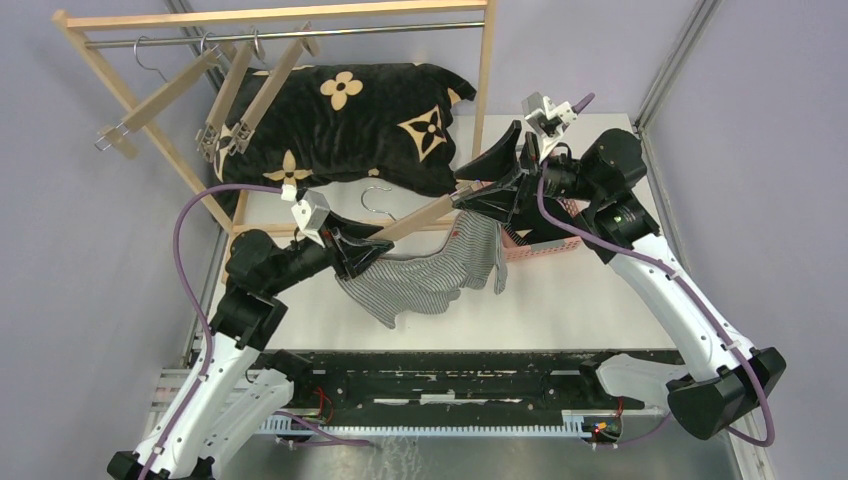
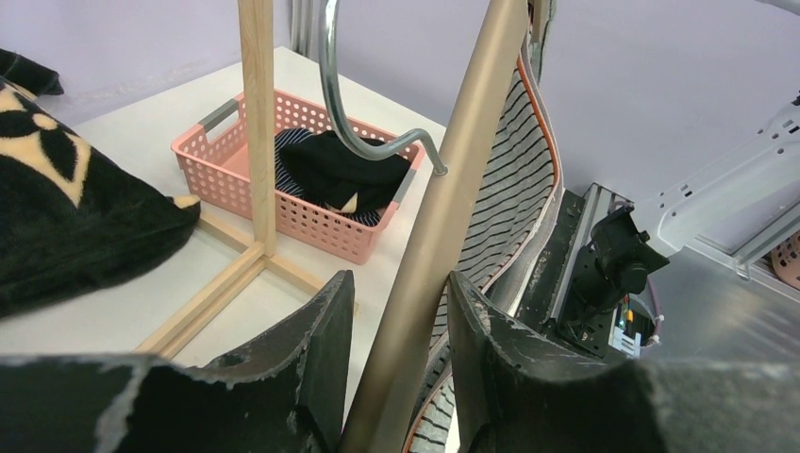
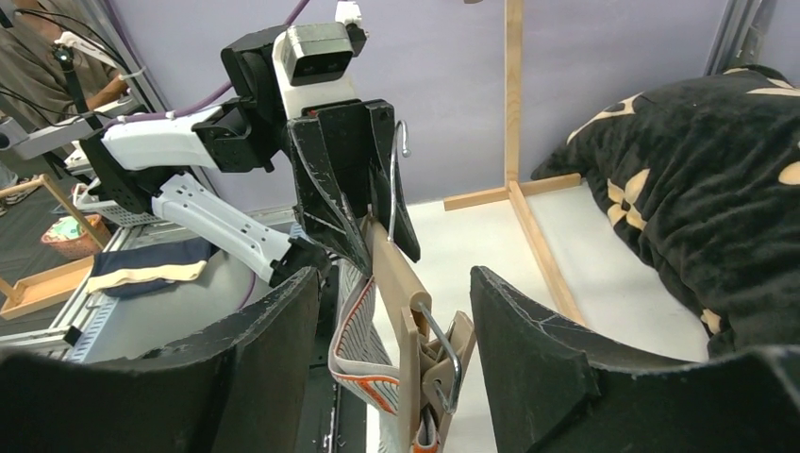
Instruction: Remove the underwear clipped to the hanger
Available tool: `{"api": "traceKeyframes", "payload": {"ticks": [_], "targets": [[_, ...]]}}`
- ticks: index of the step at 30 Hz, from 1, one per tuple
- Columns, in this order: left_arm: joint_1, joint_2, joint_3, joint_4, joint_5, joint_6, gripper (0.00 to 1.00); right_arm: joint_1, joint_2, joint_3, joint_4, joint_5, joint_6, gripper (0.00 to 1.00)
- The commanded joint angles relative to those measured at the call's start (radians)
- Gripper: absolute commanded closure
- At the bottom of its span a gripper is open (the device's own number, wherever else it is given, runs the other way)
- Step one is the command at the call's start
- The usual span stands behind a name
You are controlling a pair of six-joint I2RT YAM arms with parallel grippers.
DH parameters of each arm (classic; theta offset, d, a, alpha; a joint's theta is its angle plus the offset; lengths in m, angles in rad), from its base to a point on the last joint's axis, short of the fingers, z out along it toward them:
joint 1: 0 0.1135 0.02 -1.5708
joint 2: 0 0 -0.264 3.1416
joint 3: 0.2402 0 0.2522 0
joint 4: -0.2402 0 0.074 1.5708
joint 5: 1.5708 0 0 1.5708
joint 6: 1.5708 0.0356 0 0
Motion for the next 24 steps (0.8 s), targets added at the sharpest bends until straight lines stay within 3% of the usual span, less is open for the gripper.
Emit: {"api": "traceKeyframes", "payload": {"ticks": [1,14,16,19,20,24], "targets": [[0.001,-0.018,0.016,0.113,0.017,-0.070,0.97,-0.002,-0.016,-0.006,-0.017,0.018,-0.052,0.32],[0.001,-0.043,0.007,0.073,0.012,-0.058,0.97,-0.001,0.017,0.068,-0.075,0.077,-0.119,0.36],[0.000,-0.041,0.005,0.076,0.015,-0.059,0.97,-0.002,0.023,0.064,-0.056,0.078,-0.098,0.48],[0.000,-0.035,0.000,0.079,0.011,-0.060,0.97,-0.001,0.032,0.064,-0.053,0.084,-0.080,0.92],[0.000,-0.034,-0.001,0.077,0.007,-0.059,0.97,-0.002,0.033,0.063,-0.057,0.091,-0.078,0.98],[0.000,-0.029,-0.001,0.084,-0.004,-0.054,0.97,-0.001,0.027,0.040,-0.044,0.105,-0.078,0.99]]}}
